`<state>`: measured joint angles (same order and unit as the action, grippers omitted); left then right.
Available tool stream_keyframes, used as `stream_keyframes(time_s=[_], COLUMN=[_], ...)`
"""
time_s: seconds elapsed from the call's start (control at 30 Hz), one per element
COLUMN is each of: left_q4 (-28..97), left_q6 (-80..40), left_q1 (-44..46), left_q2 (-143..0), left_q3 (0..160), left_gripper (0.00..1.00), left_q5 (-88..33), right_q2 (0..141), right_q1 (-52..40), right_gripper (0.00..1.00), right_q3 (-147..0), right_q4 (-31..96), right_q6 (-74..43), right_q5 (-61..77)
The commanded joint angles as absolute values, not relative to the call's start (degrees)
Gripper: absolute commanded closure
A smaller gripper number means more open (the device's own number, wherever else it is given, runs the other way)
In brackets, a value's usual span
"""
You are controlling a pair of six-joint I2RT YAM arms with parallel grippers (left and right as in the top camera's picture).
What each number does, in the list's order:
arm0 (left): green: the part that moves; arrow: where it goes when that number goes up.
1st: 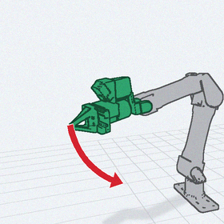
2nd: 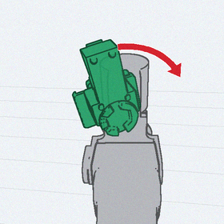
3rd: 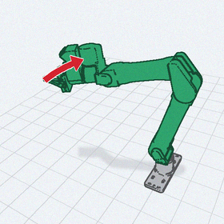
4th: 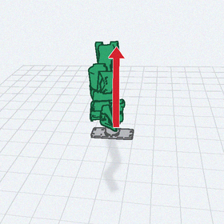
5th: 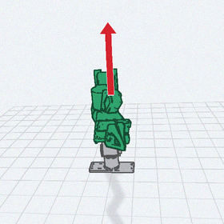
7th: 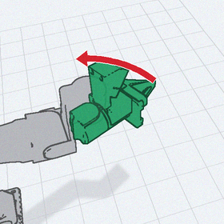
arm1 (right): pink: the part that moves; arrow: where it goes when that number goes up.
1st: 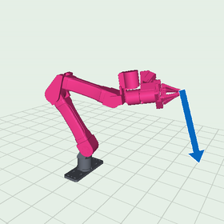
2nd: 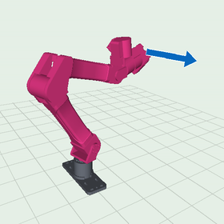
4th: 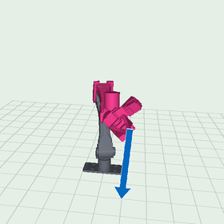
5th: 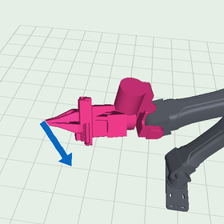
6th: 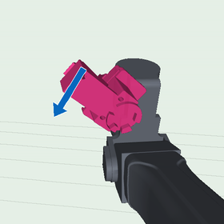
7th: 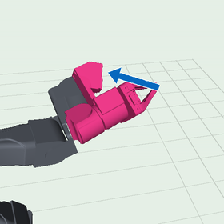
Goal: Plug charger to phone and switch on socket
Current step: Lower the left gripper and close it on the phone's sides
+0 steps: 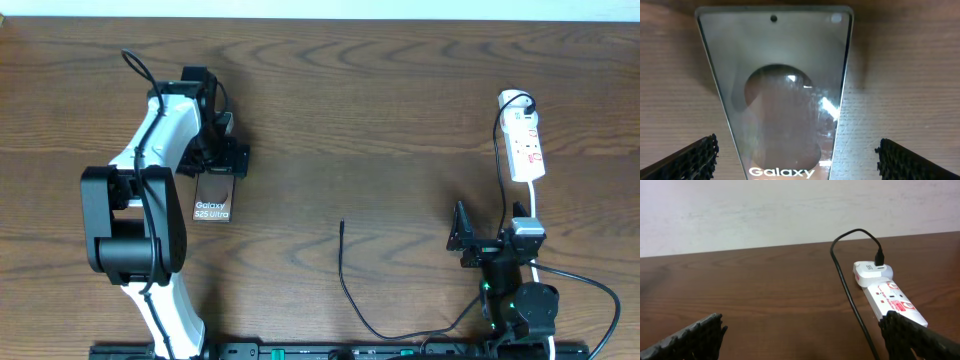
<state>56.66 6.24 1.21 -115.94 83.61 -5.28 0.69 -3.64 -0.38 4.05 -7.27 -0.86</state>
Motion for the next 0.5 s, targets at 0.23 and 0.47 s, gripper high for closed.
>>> stream_keyframes(time_s=[0.23,0.47], left_q4=[54.7,54.5], left_q6=[6.4,6.4], left_q1=[0.9,0.9], left_q2=[-116.4,-116.4], left_q3=[80.1,80.0], left_gripper=[0.00,0.00], left_q5=[-1.9,-2.2], right_q2=[0.5,0.5], right_q1=[-4.1,-4.1], right_gripper=[0.01,0.01], right_q3=[-0.3,-0.3], right_q4=[4.3,4.3], right_q6=[-8.1,-8.1], right_q5=[-0.5,-0.5])
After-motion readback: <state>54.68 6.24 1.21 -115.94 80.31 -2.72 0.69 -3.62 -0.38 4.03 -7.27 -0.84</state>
